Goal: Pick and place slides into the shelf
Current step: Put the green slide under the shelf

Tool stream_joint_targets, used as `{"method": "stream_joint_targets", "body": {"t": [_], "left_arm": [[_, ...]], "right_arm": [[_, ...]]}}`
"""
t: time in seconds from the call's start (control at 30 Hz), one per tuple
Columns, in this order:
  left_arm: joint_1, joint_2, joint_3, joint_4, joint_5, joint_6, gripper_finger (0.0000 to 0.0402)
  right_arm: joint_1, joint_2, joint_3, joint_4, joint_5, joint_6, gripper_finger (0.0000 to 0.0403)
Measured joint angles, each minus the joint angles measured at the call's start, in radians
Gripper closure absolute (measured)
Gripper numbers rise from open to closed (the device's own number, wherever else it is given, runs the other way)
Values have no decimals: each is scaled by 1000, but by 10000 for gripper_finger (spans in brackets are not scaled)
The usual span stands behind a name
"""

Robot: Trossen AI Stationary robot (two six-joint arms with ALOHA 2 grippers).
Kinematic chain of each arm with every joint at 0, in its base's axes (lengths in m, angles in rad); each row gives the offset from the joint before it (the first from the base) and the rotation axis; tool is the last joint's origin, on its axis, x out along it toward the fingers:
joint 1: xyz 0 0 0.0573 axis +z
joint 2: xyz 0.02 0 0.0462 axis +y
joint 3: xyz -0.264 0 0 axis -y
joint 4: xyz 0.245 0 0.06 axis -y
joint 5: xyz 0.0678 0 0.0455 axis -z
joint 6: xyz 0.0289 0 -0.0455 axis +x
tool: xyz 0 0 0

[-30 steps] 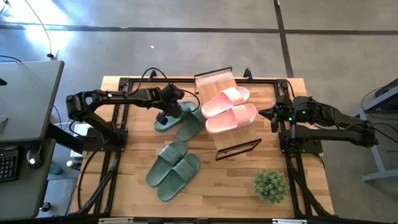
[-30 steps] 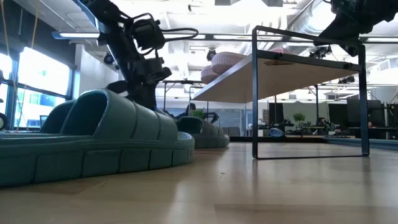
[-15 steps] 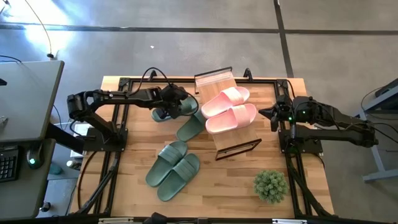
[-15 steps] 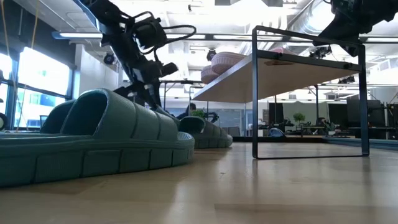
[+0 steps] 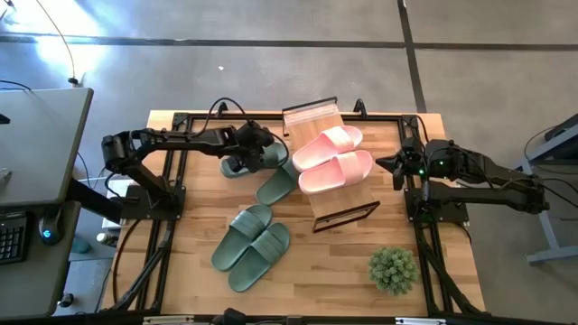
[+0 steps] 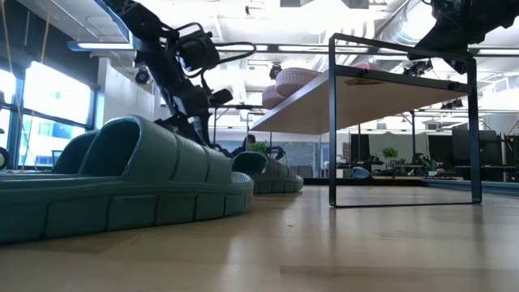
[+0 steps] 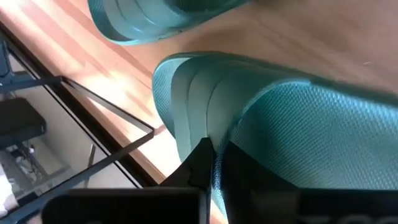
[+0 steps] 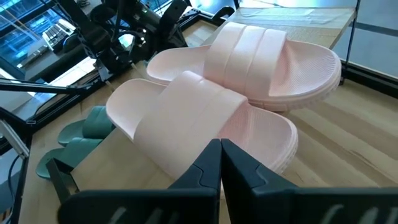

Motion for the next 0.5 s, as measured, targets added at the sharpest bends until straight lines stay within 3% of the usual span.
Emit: {"method": "stream_joint_targets", "body": {"t": [0.5], "left_arm": [[0,3,0,-2,-36,-52,290]], "right_arm": [[0,0,0,2,0,8,402]]}}
